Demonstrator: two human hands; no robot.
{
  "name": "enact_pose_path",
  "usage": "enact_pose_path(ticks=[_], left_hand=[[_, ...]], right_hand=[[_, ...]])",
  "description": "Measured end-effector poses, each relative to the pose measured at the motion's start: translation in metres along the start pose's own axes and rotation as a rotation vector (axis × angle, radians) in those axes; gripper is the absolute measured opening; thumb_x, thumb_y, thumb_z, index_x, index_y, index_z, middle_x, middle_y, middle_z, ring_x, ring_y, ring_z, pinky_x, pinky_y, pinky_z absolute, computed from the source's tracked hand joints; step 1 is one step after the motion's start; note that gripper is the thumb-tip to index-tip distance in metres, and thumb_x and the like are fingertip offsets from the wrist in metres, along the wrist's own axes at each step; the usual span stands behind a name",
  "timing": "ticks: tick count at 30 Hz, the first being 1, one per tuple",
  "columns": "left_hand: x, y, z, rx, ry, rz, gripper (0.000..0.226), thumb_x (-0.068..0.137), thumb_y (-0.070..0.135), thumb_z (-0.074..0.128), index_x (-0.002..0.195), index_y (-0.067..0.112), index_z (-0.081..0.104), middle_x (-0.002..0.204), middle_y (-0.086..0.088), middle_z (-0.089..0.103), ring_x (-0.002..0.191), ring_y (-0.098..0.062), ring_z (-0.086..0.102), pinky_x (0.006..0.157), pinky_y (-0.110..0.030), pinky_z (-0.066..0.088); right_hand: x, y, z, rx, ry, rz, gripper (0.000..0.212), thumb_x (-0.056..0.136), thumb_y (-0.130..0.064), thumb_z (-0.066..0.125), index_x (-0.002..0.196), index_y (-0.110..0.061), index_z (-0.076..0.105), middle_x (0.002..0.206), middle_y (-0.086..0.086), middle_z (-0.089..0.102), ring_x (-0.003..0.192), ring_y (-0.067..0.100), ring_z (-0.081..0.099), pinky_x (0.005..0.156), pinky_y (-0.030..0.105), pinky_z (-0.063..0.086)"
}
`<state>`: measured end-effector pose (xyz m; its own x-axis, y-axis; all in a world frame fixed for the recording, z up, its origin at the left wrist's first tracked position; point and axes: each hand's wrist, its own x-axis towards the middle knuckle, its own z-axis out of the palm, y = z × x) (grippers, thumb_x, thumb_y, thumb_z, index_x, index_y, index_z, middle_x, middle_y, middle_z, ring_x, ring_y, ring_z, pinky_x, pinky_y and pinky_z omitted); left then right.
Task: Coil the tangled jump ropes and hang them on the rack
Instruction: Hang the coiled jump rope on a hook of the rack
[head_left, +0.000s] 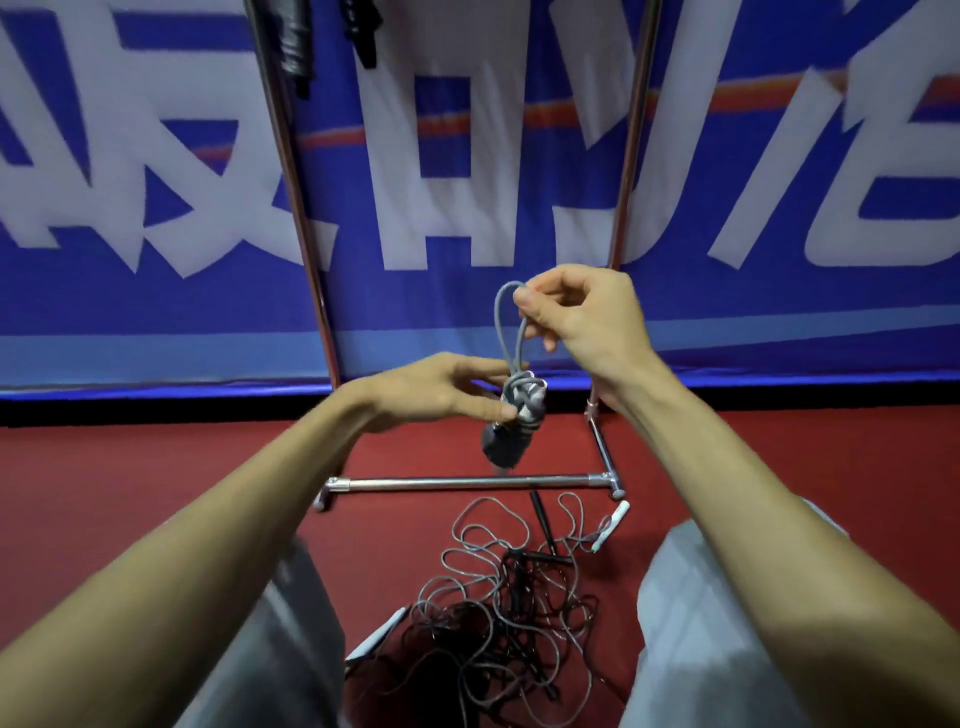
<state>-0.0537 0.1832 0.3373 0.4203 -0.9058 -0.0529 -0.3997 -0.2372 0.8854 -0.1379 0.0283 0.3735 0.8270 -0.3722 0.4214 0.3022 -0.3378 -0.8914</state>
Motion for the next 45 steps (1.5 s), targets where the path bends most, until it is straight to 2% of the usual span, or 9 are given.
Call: enact_pose_path(ticks=[5,9,14,18,24,33,38,41,45], left_hand=[[-0.003,0.060,-0.032,-0.238,0.237,0.201,0.029,0.087,0.030,0.067,0.115,0.024,0.069,0.117,-0.003,0.070,0.112,-0.015,0.064,0.099,-0.029,0.049],[0.014,0.108,-0.044,-0.158,0.549,0.286,0.009,0.082,0.023,0.071,0.087,0.016,0.075,0.082,-0.001,0.074,0.084,-0.014,0.068,0.092,-0.040,0.054],[0.027,0.158,-0.074,-0.054,0.697,0.338,0.008,0.092,0.012,0.063,0.087,0.008,0.068,0.077,-0.006,0.070,0.072,-0.013,0.067,0.074,-0.034,0.059],[0.038,0.183,-0.104,-0.025,0.831,0.382,0.012,0.095,0.013,0.058,0.087,0.009,0.066,0.075,-0.005,0.067,0.063,-0.010,0.064,0.063,-0.030,0.059],[0.066,0.203,-0.170,-0.040,1.095,0.436,0.014,0.095,0.020,0.058,0.086,0.015,0.067,0.069,0.003,0.061,0.057,-0.008,0.055,0.049,-0.021,0.048],[0.131,0.209,-0.292,-0.200,1.190,0.374,0.020,0.090,0.015,0.060,0.072,0.017,0.069,0.052,0.006,0.056,0.056,-0.016,0.050,0.052,-0.025,0.040],[0.166,0.212,-0.340,-0.224,1.188,0.356,0.020,0.090,0.014,0.058,0.072,0.011,0.067,0.068,-0.007,0.062,0.064,-0.024,0.059,0.055,-0.031,0.052],[0.183,0.208,-0.359,-0.212,1.186,0.342,0.021,0.090,0.013,0.058,0.070,0.010,0.064,0.072,-0.010,0.062,0.065,-0.024,0.060,0.065,-0.038,0.057],[0.201,0.194,-0.369,-0.192,1.200,0.274,0.020,0.087,0.010,0.058,0.068,0.010,0.066,0.074,-0.011,0.065,0.060,-0.021,0.060,0.057,-0.031,0.056]], right_hand=[[0.035,-0.051,-0.012,0.024,0.118,-0.107,0.006,0.084,-0.006,0.069,0.082,-0.003,0.065,0.061,0.004,0.061,0.043,0.001,0.056,0.045,0.017,0.041],[0.064,-0.082,-0.024,-0.004,0.178,-0.188,0.006,0.084,-0.011,0.071,0.080,-0.007,0.068,0.064,0.002,0.064,0.049,0.003,0.057,0.052,0.016,0.043],[0.103,-0.110,-0.033,-0.010,0.256,-0.264,0.008,0.088,-0.010,0.066,0.081,-0.012,0.067,0.070,0.001,0.064,0.062,0.012,0.059,0.056,0.020,0.045],[0.143,-0.131,-0.026,-0.030,0.271,-0.307,0.019,0.090,-0.015,0.063,0.074,-0.023,0.061,0.065,-0.002,0.064,0.054,0.011,0.060,0.058,0.034,0.054],[0.221,-0.166,0.013,0.013,0.283,-0.358,0.016,0.093,-0.019,0.059,0.077,-0.019,0.058,0.063,0.000,0.065,0.048,0.009,0.061,0.046,0.020,0.044],[0.362,-0.177,0.061,-0.056,0.248,-0.315,0.019,0.092,-0.018,0.061,0.076,-0.009,0.062,0.058,0.003,0.062,0.035,0.004,0.055,0.037,0.017,0.042],[0.421,-0.177,0.079,-0.081,0.345,-0.279,0.035,0.088,-0.027,0.063,0.054,-0.018,0.057,0.061,0.010,0.070,0.065,0.025,0.069,0.075,0.039,0.057],[0.442,-0.171,0.083,-0.068,0.372,-0.238,0.034,0.090,-0.025,0.061,0.057,-0.018,0.057,0.057,0.008,0.068,0.056,0.017,0.064,0.068,0.030,0.056],[0.461,-0.154,0.090,-0.065,0.376,-0.202,0.034,0.092,-0.018,0.060,0.058,-0.014,0.057,0.058,0.011,0.065,0.041,0.013,0.056,0.048,0.023,0.048]])
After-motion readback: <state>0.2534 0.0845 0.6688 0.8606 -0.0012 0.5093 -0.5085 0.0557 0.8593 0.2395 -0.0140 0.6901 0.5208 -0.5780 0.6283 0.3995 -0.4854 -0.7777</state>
